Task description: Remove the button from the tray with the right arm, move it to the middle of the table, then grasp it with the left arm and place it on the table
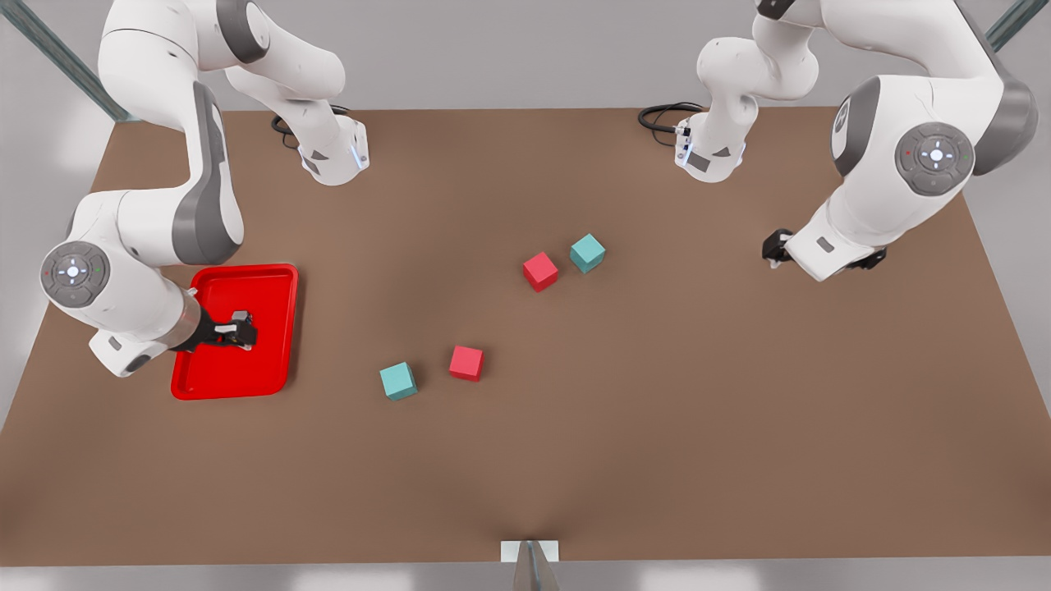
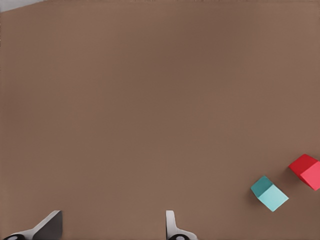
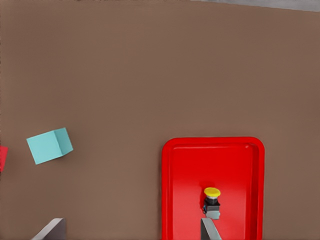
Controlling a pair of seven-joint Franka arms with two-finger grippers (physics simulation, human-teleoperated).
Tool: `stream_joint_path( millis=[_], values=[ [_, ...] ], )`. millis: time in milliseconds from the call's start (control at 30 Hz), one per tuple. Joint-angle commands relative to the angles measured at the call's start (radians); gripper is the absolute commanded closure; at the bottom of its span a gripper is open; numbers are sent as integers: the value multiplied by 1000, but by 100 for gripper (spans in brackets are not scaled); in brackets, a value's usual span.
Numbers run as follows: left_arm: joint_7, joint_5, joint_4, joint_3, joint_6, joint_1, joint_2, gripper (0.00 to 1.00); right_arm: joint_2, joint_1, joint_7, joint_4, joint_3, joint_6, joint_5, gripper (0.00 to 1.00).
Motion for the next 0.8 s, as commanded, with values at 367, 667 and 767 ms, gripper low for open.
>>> stream_joint_path(
  millis=[367, 667, 767],
  values=[
    [-4, 4, 2, 0, 56, -6, 63, 0, 132, -258, -140, -441, 9, 615, -18, 0],
    [-4, 5, 2, 0, 56, -8, 80, 0, 125, -342, -479, -653, 11, 894, -21, 0],
    [-4, 5, 2, 0, 55, -8, 82, 0, 125, -352, -488, -654, 11, 892, -21, 0]
  ],
)
